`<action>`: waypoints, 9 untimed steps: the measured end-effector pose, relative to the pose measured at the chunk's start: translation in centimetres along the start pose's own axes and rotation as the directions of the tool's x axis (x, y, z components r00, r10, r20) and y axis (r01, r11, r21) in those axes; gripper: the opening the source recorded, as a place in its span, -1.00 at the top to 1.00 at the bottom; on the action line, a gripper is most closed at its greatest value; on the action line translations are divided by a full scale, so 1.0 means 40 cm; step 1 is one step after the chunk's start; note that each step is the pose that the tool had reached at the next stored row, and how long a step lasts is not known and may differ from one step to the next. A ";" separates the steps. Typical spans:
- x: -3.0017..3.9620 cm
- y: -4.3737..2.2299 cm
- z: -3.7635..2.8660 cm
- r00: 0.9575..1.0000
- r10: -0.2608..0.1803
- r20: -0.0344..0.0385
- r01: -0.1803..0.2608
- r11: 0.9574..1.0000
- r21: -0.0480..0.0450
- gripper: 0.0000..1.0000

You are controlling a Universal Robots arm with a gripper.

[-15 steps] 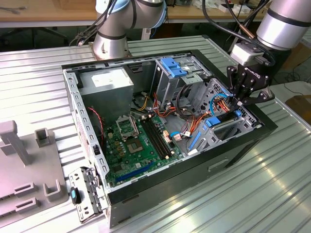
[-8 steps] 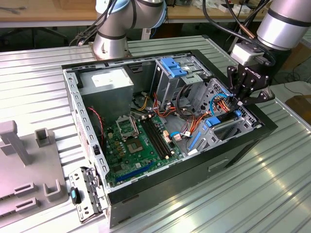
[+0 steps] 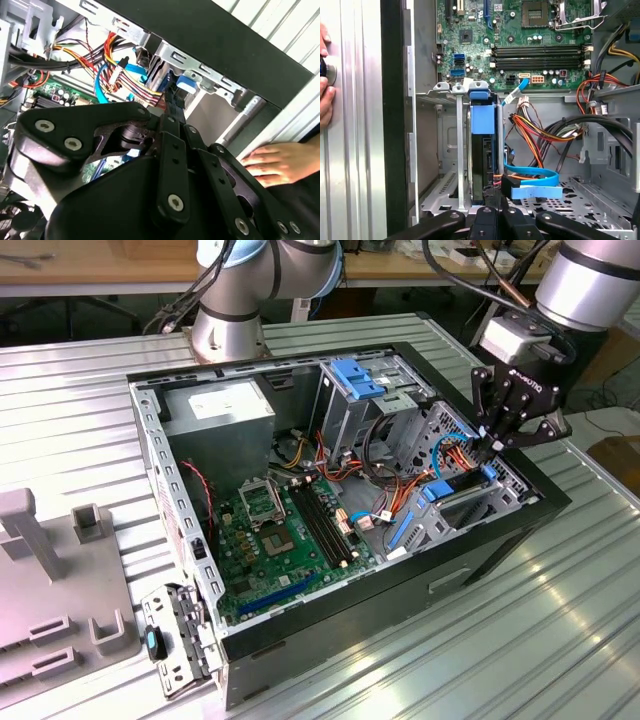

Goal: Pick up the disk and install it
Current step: 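Insert the second disk wire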

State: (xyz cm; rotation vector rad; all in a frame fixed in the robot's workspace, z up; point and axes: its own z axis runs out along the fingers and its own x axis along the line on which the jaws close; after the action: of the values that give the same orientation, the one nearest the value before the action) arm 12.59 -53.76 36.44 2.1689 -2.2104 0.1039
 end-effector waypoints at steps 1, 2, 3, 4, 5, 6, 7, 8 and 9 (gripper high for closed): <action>0.001 0.000 -0.007 1.000 0.000 0.000 0.000 1.000 0.000 0.79; 0.002 0.000 -0.026 1.000 0.000 0.000 0.000 1.000 0.000 0.79; 0.004 -0.001 -0.047 1.000 0.000 0.000 0.000 1.000 0.000 0.79; 0.005 -0.001 -0.068 1.000 0.000 0.000 0.000 1.000 0.000 0.79; 0.007 -0.001 -0.086 1.000 0.000 0.000 0.000 1.000 0.000 0.79; 0.008 -0.002 -0.109 1.000 0.000 0.000 0.000 1.000 0.000 0.79; 0.009 -0.002 -0.117 1.000 0.000 0.000 0.000 1.000 0.000 0.79; 0.010 -0.002 -0.125 1.000 0.000 0.000 0.000 1.000 0.000 0.79; 0.011 -0.002 -0.136 1.000 0.000 0.000 0.000 1.000 0.000 0.79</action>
State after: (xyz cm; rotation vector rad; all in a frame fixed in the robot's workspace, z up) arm 12.59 -53.76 41.91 2.1689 -2.2104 0.1039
